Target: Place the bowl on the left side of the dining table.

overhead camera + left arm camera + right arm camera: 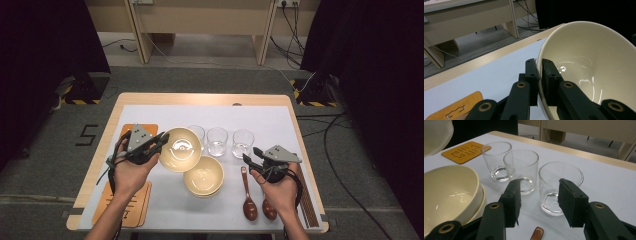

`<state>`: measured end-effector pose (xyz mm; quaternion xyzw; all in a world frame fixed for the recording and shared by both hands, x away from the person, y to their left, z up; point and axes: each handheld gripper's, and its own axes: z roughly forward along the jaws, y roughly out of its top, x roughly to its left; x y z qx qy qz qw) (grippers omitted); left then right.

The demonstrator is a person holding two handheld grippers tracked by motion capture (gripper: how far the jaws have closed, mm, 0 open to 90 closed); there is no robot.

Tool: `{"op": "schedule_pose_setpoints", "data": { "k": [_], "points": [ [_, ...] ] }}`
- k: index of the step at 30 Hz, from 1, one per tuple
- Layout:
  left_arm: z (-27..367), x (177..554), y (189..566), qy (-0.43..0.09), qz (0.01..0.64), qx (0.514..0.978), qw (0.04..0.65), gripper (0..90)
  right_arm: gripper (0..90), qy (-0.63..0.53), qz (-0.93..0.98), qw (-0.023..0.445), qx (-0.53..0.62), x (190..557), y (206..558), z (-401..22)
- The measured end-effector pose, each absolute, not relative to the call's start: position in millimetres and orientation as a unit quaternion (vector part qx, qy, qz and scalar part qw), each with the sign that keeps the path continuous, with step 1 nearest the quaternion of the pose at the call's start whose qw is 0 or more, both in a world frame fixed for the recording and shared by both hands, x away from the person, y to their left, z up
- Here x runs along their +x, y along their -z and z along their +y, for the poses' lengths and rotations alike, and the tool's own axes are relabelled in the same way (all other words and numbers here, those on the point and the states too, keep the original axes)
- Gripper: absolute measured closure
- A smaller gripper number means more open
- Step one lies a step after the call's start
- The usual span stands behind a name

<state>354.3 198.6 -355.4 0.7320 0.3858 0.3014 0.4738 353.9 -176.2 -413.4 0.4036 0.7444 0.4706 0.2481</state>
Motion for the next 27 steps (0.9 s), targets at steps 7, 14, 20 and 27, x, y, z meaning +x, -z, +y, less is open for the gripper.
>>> {"op": "schedule_pose_setpoints", "data": {
  "k": [7, 14, 20, 27],
  "points": [
    [205.2, 358.5, 354.4, -0.305, 0.394, 0.727, 0.473, 83.0, 53.6, -0.471, 0.743, 0.246, 0.406, 353.4, 413.4, -175.7],
    [211.7, 362.8, 353.2, -0.31, 0.401, 0.723, 0.47, 82.9, 53.6, -0.471, 0.744, 0.248, 0.404, 353.9, 413.3, -176.4],
    [216.6, 366.5, 352.6, -0.314, 0.407, 0.718, 0.469, 83.0, 53.6, -0.47, 0.744, 0.249, 0.404, 353.9, 413.1, -176.8],
    [222.1, 370.2, 351.0, -0.319, 0.412, 0.716, 0.464, 83.0, 53.5, -0.47, 0.744, 0.248, 0.404, 353.8, 413.1, -176.6]
  ]
}}
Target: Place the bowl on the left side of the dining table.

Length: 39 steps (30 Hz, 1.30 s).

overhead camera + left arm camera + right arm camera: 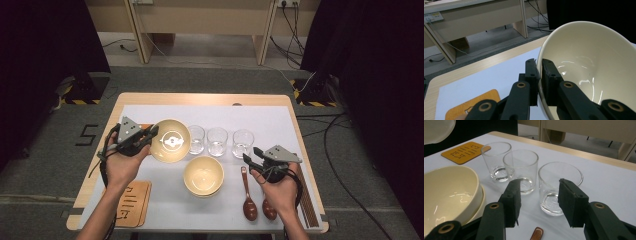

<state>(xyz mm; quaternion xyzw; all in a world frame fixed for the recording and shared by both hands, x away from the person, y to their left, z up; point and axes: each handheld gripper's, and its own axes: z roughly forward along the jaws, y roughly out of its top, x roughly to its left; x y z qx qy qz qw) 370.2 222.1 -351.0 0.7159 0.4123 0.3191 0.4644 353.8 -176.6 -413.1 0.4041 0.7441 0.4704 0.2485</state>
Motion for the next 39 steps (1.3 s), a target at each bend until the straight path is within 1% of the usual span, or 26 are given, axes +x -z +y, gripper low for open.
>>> {"op": "schedule_pose_setpoints", "data": {
  "k": [39],
  "points": [
    [247.8, 396.5, 354.6, -0.334, 0.447, 0.699, 0.448, 83.0, 53.5, -0.475, 0.739, 0.253, 0.406, 354.0, 412.9, -177.7]
  ]
}}
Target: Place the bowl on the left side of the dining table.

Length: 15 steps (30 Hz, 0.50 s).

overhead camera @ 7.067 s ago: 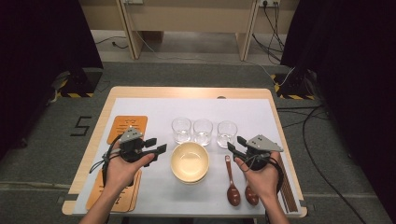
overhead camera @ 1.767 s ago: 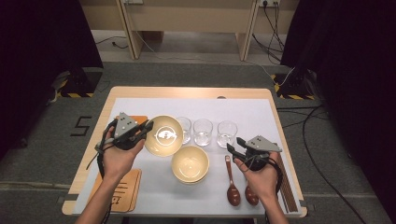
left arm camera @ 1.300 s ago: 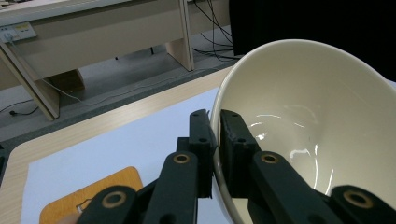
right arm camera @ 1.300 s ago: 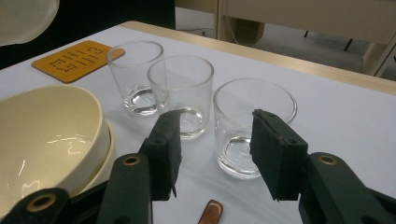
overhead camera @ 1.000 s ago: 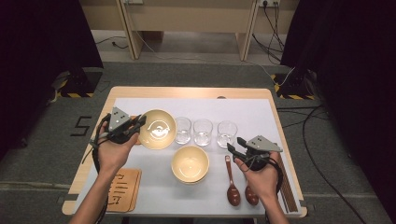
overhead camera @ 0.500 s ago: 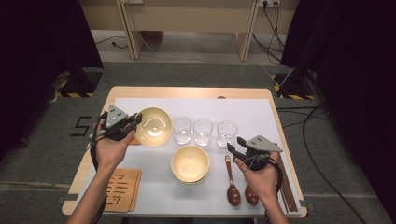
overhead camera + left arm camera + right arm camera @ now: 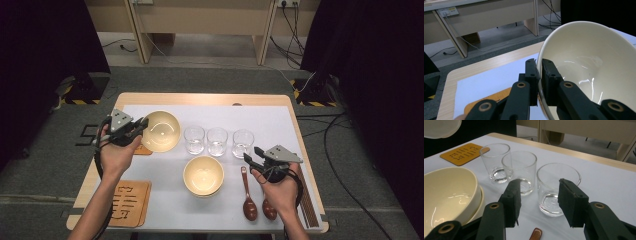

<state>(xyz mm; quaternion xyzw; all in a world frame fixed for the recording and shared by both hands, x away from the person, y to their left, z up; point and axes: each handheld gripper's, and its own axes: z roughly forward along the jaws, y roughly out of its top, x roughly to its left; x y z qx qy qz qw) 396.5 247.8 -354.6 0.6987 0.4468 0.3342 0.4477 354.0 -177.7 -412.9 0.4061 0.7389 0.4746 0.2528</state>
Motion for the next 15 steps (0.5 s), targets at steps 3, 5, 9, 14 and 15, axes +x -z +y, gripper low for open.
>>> {"op": "schedule_pose_setpoints", "data": {
  "k": [3, 5, 9, 14, 15],
  "points": [
    [250.2, 399.2, 354.7, -0.335, 0.45, 0.697, 0.447, 83.0, 53.5, -0.474, 0.74, 0.253, 0.405, 353.6, 412.7, -177.4],
    [251.7, 401.0, 354.9, -0.335, 0.452, 0.696, 0.446, 83.0, 53.5, -0.475, 0.739, 0.253, 0.405, 353.1, 411.8, -177.2],
    [254.5, 404.6, 356.0, -0.335, 0.456, 0.693, 0.446, 83.0, 53.5, -0.473, 0.74, 0.253, 0.406, 353.0, 411.4, -178.1],
    [258.3, 410.1, 358.2, -0.333, 0.463, 0.691, 0.444, 83.0, 53.5, -0.475, 0.738, 0.255, 0.406, 353.1, 411.4, -178.9],
    [259.0, 411.3, 358.7, -0.334, 0.464, 0.69, 0.443, 83.0, 53.5, -0.475, 0.737, 0.255, 0.407, 353.0, 411.3, -179.0]
  ]
}}
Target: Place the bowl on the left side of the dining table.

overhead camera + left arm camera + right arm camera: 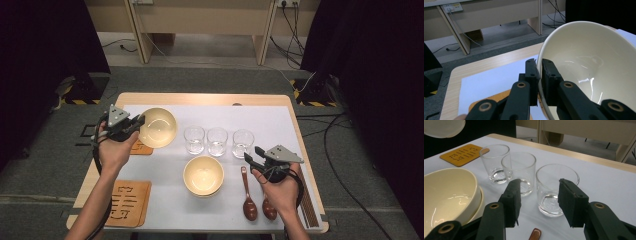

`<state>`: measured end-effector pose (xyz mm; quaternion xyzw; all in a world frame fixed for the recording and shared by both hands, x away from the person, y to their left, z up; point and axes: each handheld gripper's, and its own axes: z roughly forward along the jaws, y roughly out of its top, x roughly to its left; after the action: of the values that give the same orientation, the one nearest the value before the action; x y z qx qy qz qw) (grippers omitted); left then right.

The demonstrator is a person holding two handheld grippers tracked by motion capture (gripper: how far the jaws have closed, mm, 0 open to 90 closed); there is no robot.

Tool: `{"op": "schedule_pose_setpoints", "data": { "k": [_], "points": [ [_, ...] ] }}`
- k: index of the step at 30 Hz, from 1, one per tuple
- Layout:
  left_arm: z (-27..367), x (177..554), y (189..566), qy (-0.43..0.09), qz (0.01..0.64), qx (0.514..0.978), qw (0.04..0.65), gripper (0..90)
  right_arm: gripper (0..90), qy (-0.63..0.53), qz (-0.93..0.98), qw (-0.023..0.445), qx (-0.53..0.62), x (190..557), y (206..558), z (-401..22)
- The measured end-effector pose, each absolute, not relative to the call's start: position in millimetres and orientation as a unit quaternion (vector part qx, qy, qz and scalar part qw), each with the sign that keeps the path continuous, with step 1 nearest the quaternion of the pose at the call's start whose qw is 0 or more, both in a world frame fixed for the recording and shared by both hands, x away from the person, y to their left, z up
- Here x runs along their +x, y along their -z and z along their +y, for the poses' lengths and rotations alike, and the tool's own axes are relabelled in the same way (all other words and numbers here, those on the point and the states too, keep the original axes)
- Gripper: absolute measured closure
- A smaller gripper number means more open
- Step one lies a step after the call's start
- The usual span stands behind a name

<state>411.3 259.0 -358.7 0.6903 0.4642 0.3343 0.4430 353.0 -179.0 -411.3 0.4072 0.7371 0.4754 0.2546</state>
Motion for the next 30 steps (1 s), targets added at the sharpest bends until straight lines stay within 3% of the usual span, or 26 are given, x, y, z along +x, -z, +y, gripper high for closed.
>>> {"op": "schedule_pose_setpoints", "data": {
  "k": [30],
  "points": [
    [279.7, 445.8, 372.0, -0.341, 0.502, 0.676, 0.419, 83.0, 53.5, -0.474, 0.738, 0.254, 0.408, 354.1, 412.7, -180.3]
  ]
}}
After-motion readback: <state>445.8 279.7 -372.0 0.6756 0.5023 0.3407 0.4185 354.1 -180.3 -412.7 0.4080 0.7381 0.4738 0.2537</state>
